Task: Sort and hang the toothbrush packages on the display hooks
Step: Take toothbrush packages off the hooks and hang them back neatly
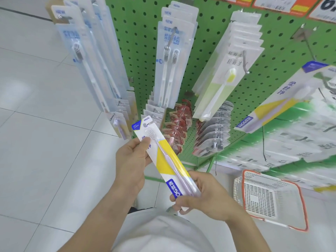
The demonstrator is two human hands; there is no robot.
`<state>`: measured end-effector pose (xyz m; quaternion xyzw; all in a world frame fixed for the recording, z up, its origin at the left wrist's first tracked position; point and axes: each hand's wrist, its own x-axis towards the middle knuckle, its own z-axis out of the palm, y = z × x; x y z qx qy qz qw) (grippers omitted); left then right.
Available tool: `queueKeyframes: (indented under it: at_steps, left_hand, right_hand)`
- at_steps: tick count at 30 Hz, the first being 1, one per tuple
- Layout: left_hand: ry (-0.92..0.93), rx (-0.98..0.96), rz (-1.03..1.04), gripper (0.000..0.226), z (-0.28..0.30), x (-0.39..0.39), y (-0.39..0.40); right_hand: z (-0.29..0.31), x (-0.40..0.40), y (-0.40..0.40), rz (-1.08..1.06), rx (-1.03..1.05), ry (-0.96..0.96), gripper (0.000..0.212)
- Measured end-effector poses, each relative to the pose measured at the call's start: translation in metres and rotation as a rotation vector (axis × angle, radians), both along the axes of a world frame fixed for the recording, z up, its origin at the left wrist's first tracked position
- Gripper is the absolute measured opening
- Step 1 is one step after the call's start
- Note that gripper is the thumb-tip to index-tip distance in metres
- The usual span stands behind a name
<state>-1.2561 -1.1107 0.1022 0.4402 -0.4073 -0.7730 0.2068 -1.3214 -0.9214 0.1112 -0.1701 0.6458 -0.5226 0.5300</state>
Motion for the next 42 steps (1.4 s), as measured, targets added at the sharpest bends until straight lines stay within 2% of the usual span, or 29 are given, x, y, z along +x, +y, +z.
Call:
queueKeyframes:
  at_steps: [3,7,11,17,20,25,29,33,36,38,40,42]
  left_hand:
    - [0.013,-0.012,0.029,0.014,-0.003,0.004,-0.001]
    - [0.037,-0.045,0.009,0.023,-0.004,0.01,0.004]
    - [0.043,-0.057,0.012,0.025,-0.006,0.013,0.009]
    - [0.127,0.035,0.011,0.026,-0.002,0.014,0.015]
    - [0.144,0.042,0.044,0.021,0.0,0.013,0.02]
    - [0.169,0.045,0.082,0.019,-0.001,0.014,0.014]
    - [0.187,0.082,0.037,0.02,-0.005,0.012,0.012]
    - [0.214,0.094,-0.088,0.018,-0.009,0.007,0.018]
    - [0.263,0.08,-0.222,0.03,-0.006,0.005,0.024]
    - [0.266,0.043,-0.218,0.032,-0.003,0.003,0.025]
    - [0.192,-0.047,-0.159,0.03,-0.003,0.0,0.022]
    - [0.083,-0.176,-0.14,0.03,-0.001,-0.002,0.024]
  right_hand:
    - [0.0,-0.002,0.005,0.001,0.008,-0.003,0.029]
    - [-0.004,-0.005,0.014,0.021,0.006,-0.033,0.029]
    - [-0.006,-0.006,0.019,-0.009,0.062,0.02,0.032]
    - [-0.01,-0.005,0.022,-0.022,0.088,0.023,0.021]
    - [-0.013,-0.008,0.028,0.011,0.056,0.031,0.02]
    - [-0.017,-0.018,0.036,-0.096,-0.093,-0.016,0.042]
    - [-0.02,-0.018,0.031,-0.155,-0.085,0.081,0.018]
    - [-0.025,-0.009,0.017,-0.131,-0.164,0.077,0.025]
    - [-0.03,-0.002,0.005,-0.161,-0.196,0.028,0.029]
    - [-0.031,0.001,-0.003,-0.174,-0.193,0.045,0.027]
    - [-0.032,0.003,-0.01,-0.21,-0.145,0.118,0.025]
    - [-0.033,0.003,-0.014,-0.225,-0.093,0.275,0.018]
